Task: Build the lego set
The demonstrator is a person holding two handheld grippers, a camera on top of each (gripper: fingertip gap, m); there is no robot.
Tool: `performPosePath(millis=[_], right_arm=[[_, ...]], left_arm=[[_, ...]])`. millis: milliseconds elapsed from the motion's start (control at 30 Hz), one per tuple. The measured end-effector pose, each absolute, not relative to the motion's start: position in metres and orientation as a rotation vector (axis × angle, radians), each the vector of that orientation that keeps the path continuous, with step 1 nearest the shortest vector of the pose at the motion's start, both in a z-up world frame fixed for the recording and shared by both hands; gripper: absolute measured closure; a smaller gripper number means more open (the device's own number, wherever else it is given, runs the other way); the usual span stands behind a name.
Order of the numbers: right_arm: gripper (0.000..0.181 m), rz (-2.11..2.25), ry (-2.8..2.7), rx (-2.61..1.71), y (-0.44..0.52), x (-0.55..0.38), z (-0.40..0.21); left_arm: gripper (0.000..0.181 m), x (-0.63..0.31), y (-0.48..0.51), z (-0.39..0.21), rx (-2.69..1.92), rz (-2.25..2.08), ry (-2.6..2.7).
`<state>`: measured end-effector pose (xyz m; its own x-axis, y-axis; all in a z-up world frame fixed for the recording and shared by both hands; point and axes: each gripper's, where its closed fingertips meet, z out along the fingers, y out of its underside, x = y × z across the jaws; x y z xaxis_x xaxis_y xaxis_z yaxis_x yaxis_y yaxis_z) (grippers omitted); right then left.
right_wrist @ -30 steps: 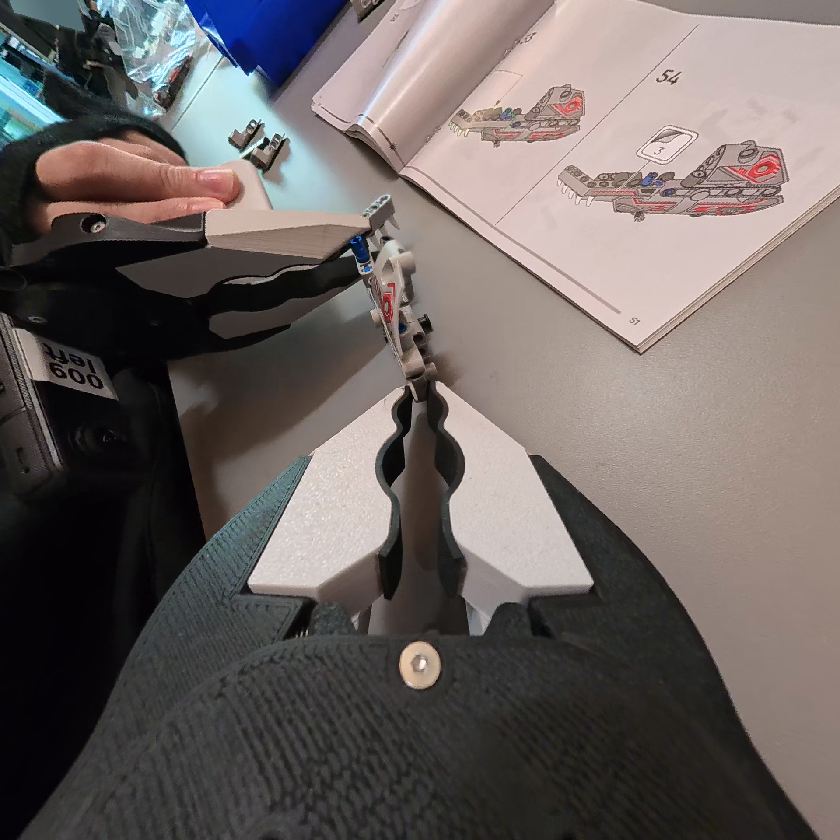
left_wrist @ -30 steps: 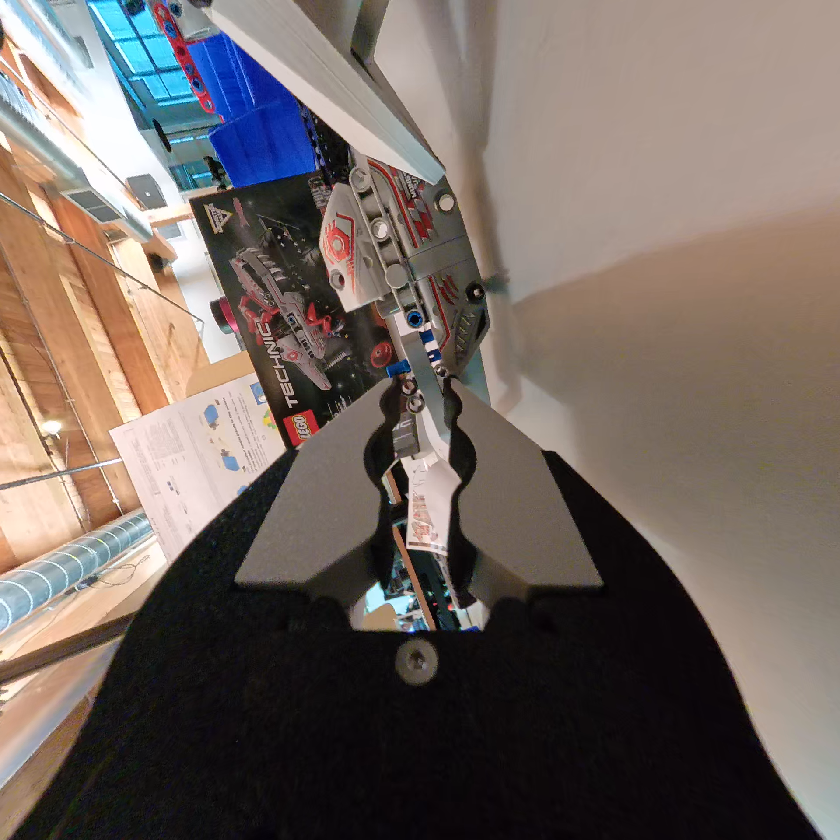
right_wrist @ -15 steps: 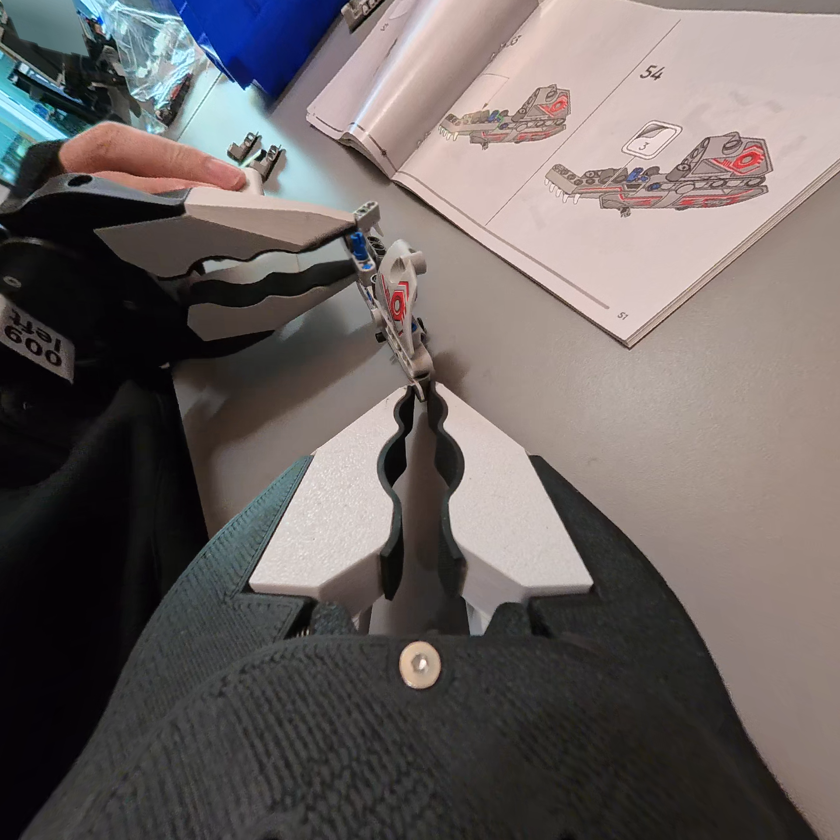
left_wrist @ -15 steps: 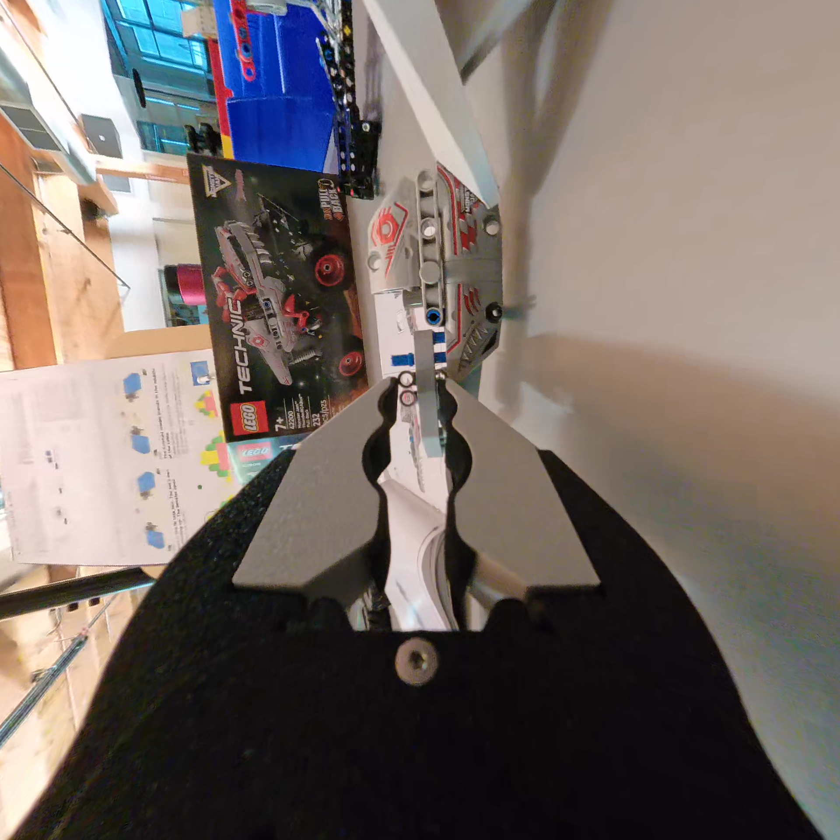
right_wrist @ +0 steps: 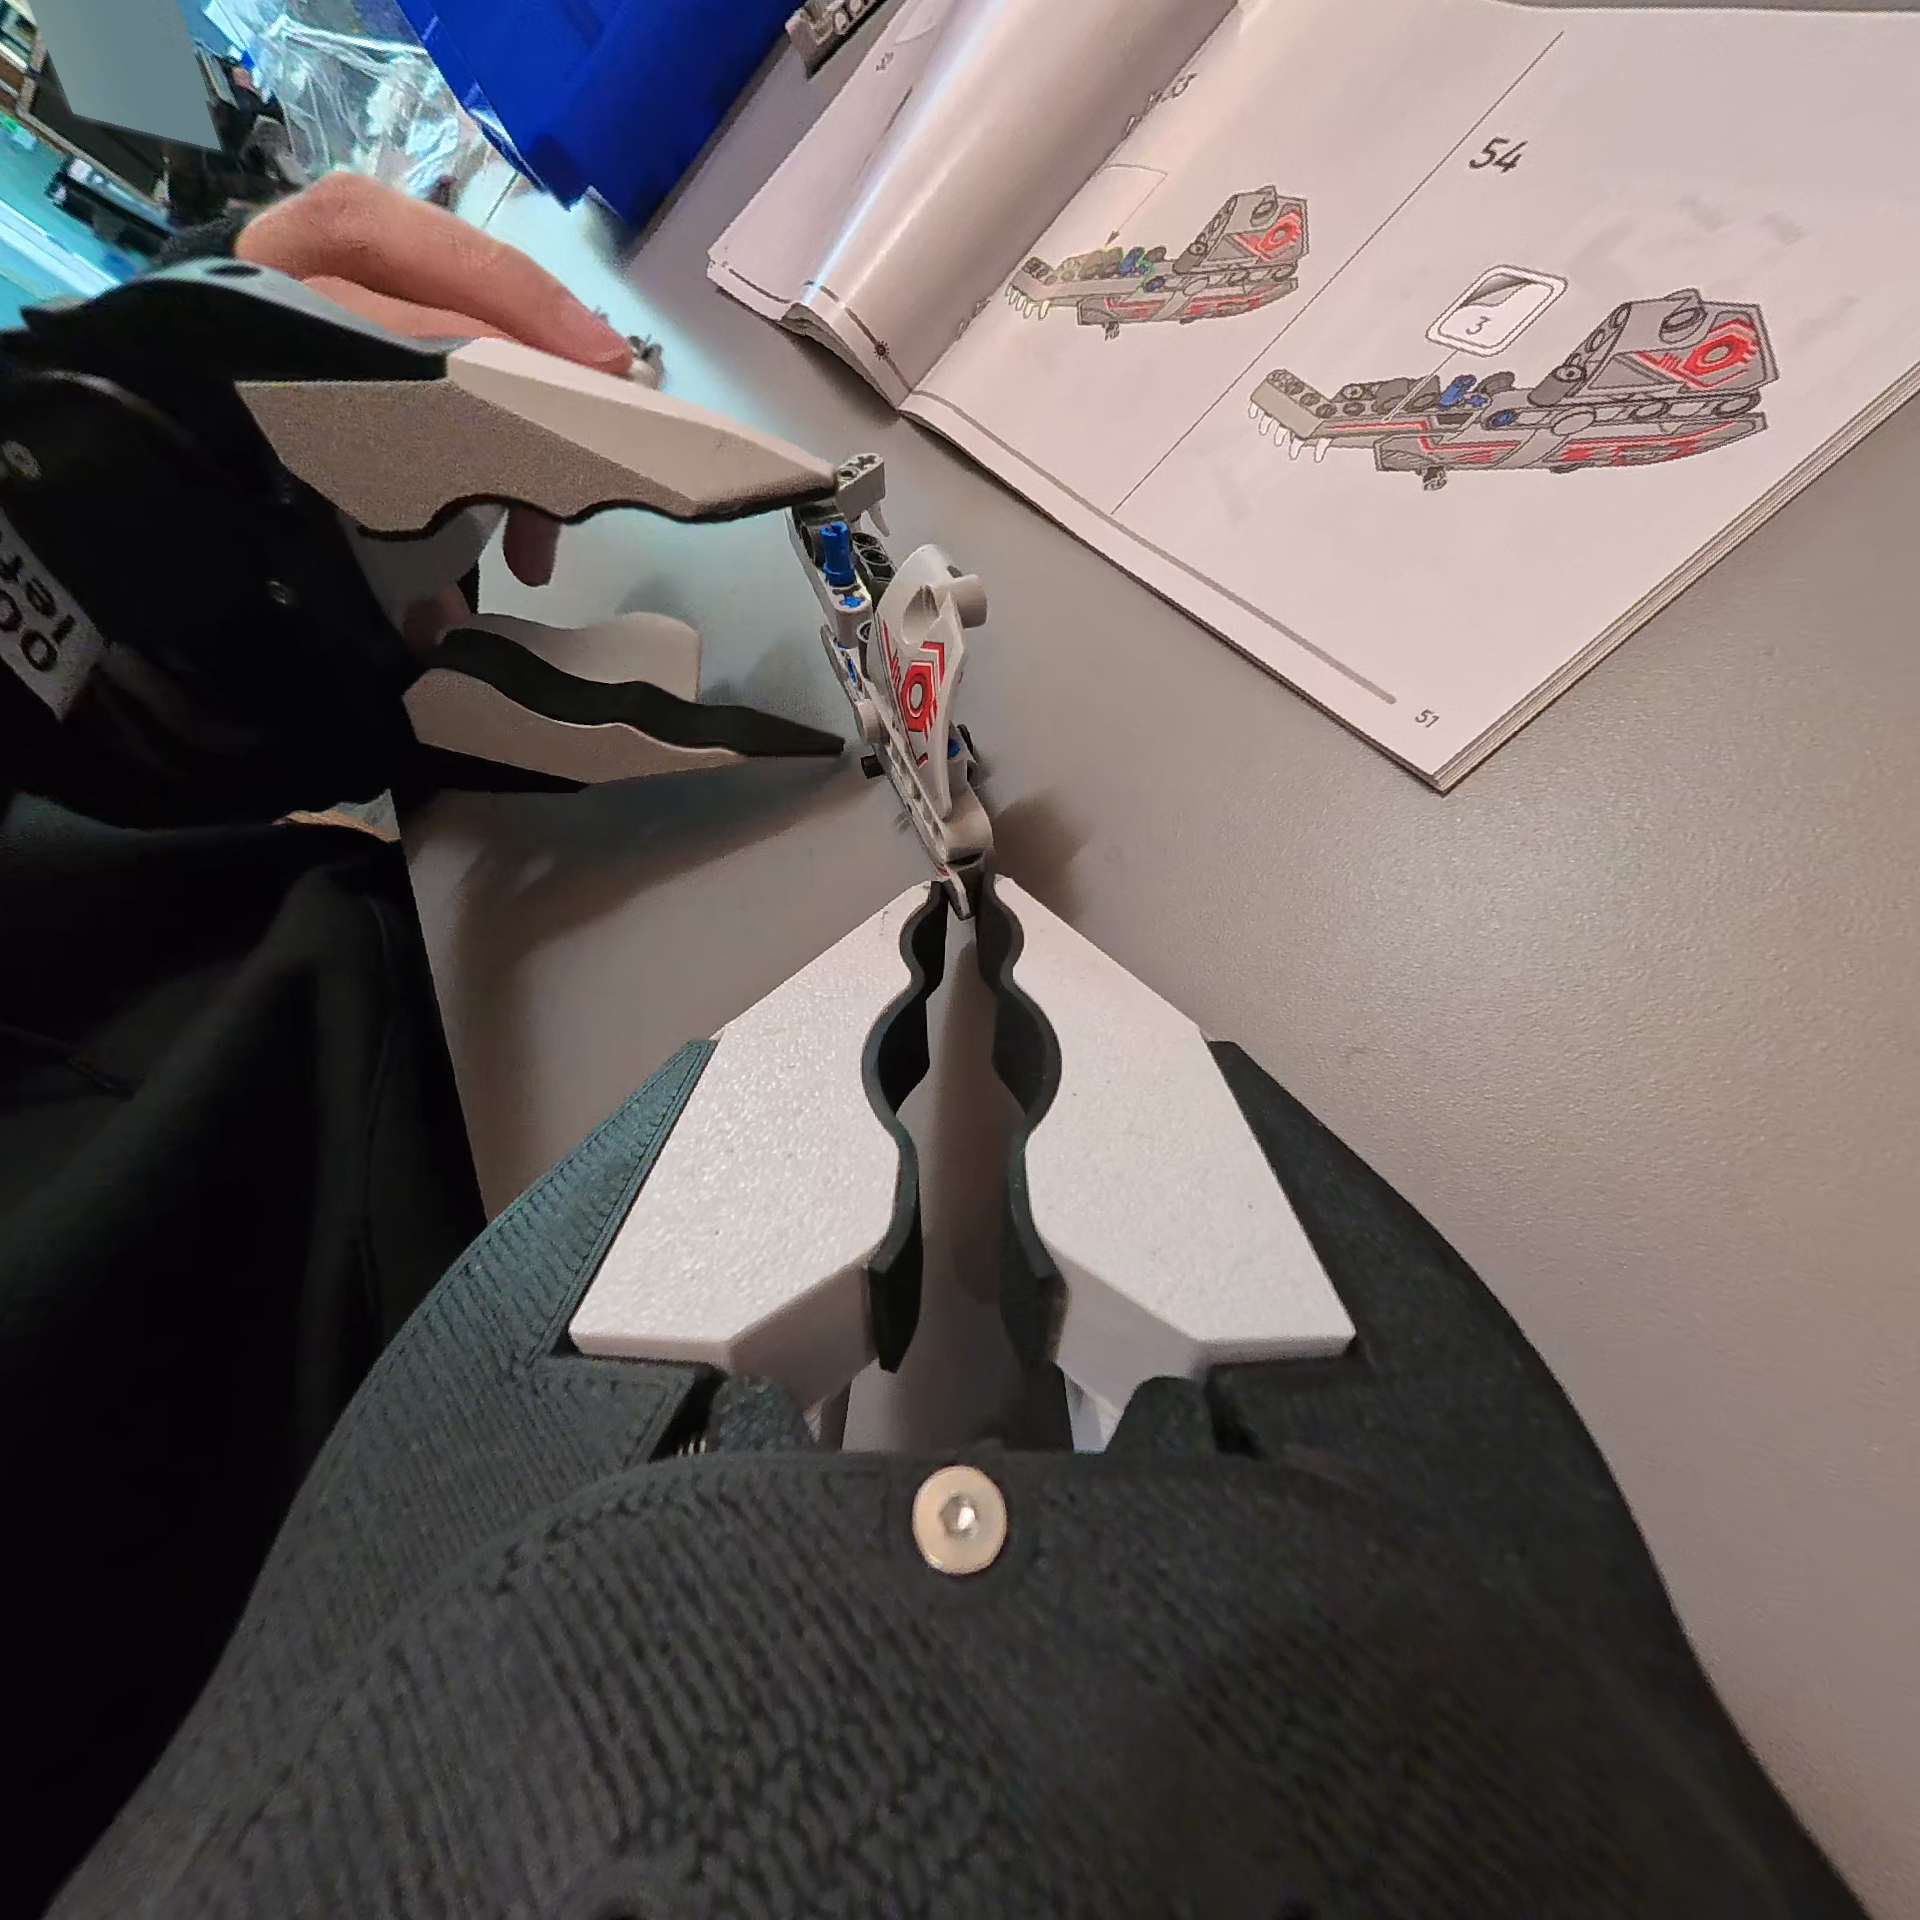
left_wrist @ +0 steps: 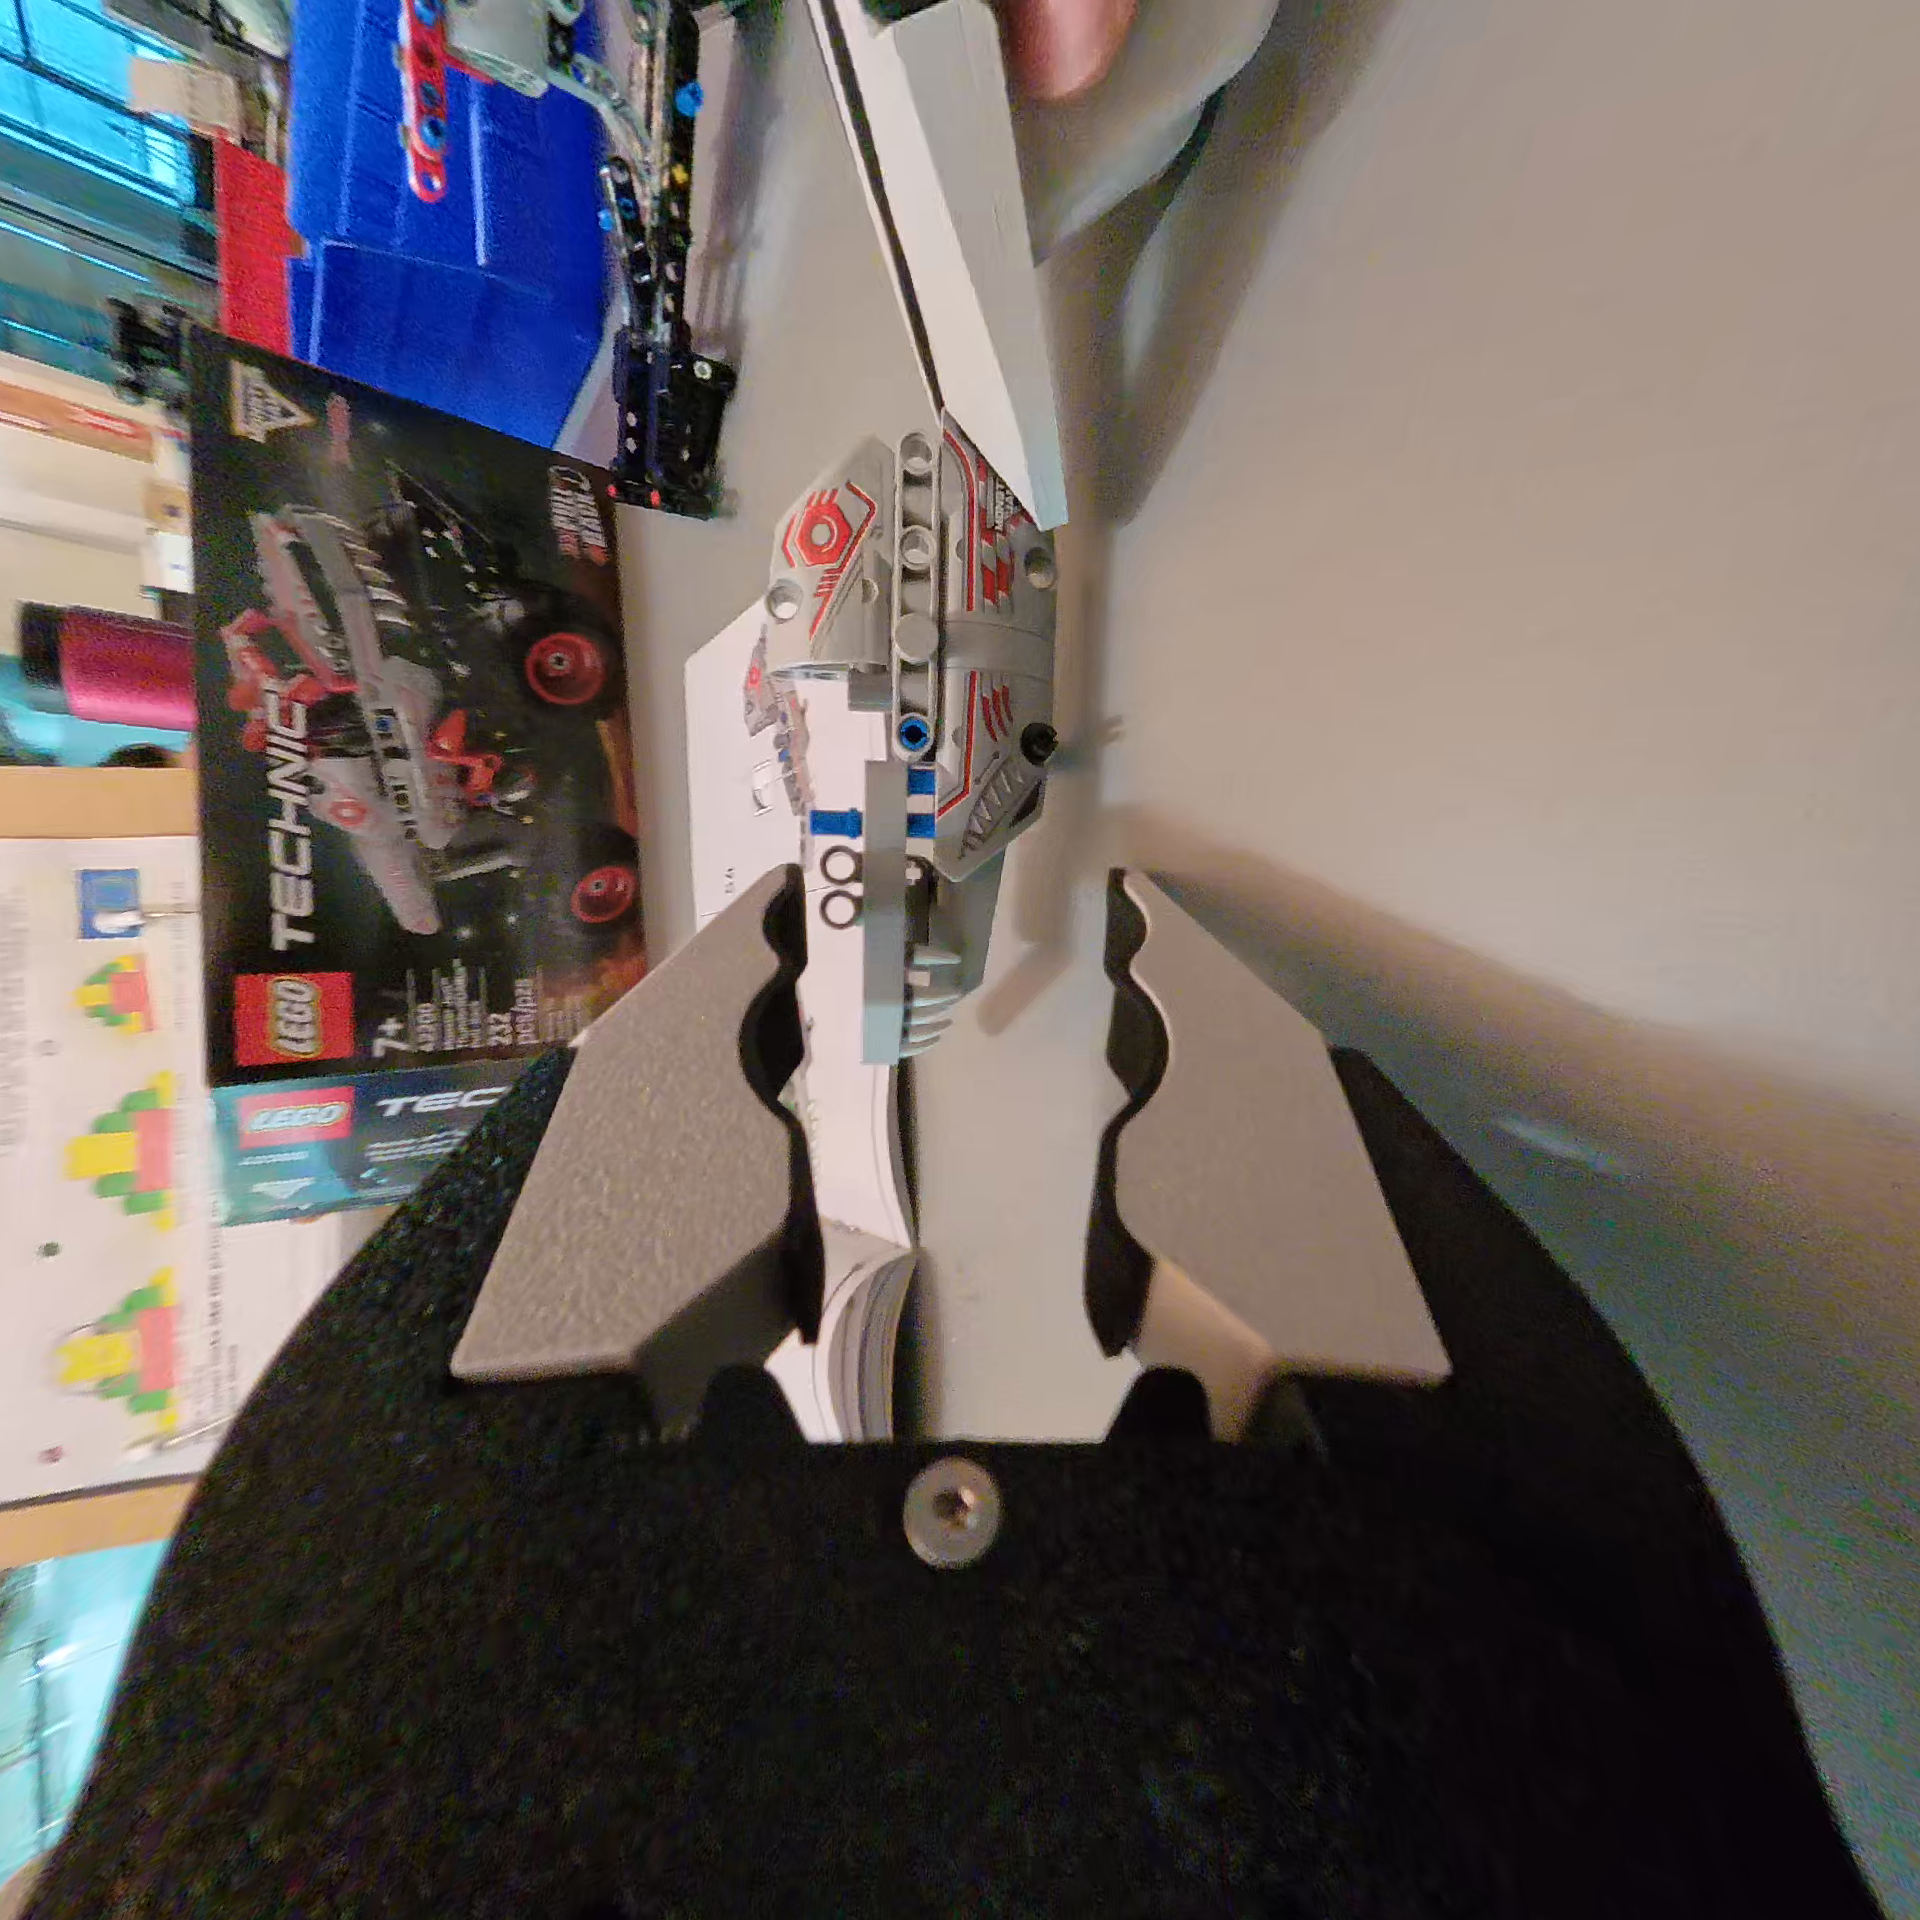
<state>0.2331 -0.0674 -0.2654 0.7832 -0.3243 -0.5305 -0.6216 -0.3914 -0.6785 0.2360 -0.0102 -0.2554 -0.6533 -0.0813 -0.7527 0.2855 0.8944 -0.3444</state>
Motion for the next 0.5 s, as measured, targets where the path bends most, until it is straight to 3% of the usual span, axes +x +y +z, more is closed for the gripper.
performPosePath(millis=[233, 367, 500], right_arm=[[0.177, 0.388, 0.708, -2.007, -0.067, 0.233, -0.265], [0.177, 0.39, 0.709, -2.008, -0.068, 0.233, -0.266], [0.177, 0.394, 0.71, -2.006, -0.068, 0.233, -0.266]], left_arm=[[0.131, 0.241, -0.015, -0.258, 0.131, -0.542, 2.21], [0.145, 0.247, -0.014, -0.252, 0.119, -0.512, 2.139], [0.141, 0.247, -0.015, -0.253, 0.124, -0.497, 2.136]])
